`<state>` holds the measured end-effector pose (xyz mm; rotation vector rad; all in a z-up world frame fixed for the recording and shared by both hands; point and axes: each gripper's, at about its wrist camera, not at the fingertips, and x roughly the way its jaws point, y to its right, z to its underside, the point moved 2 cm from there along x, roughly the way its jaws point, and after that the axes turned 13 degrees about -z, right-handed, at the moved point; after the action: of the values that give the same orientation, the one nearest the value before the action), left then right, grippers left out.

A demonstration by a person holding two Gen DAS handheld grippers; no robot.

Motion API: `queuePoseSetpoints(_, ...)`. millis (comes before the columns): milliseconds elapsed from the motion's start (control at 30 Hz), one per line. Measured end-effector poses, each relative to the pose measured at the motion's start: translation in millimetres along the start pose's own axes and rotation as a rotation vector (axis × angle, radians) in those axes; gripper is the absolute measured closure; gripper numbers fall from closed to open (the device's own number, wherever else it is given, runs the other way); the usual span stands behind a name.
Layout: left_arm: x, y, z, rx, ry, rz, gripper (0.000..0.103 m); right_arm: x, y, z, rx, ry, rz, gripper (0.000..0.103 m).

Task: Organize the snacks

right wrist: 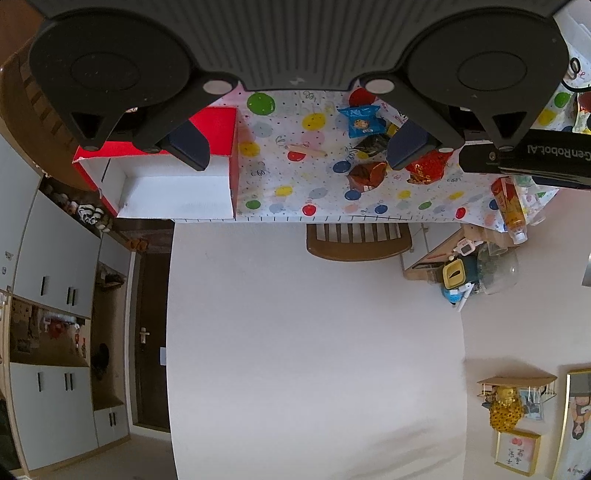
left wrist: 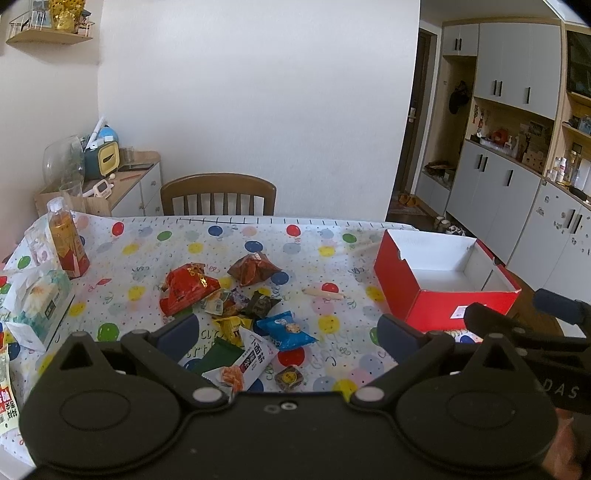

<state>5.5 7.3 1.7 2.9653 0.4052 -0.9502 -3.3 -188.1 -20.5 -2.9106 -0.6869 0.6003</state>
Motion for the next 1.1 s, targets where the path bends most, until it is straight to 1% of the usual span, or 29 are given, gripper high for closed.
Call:
queuePoseSetpoints(633, 1.9, -0.2, -7.3, 0.001, 0.003, 0.0, 0.0, 5.4, -0.9, -4.1, 0.001, -0.006, -0.01, 0.0)
queuePoseSetpoints(767, 7.4, -1.8, -5.9, 0.004, -0.004, 0.002, 0.0, 7.9, -4.4, -3.0, -0.02, -0.003, -0.019, 0.0)
queuePoseSetpoints(933, 19.7, -6.3, -1.3, 0.001, -0.024, 0.002, 0.0, 19.2, -7.6, 0.6, -0.047, -0.027, -0.05, 0.0)
queuePoseSetpoints(1100, 40.9, -18.3, 7.8, -0.012, -0.058, -0.017, 0.0, 44.3, -9.3, 7.8, -0.08, -0.085, -0.067, 0.0)
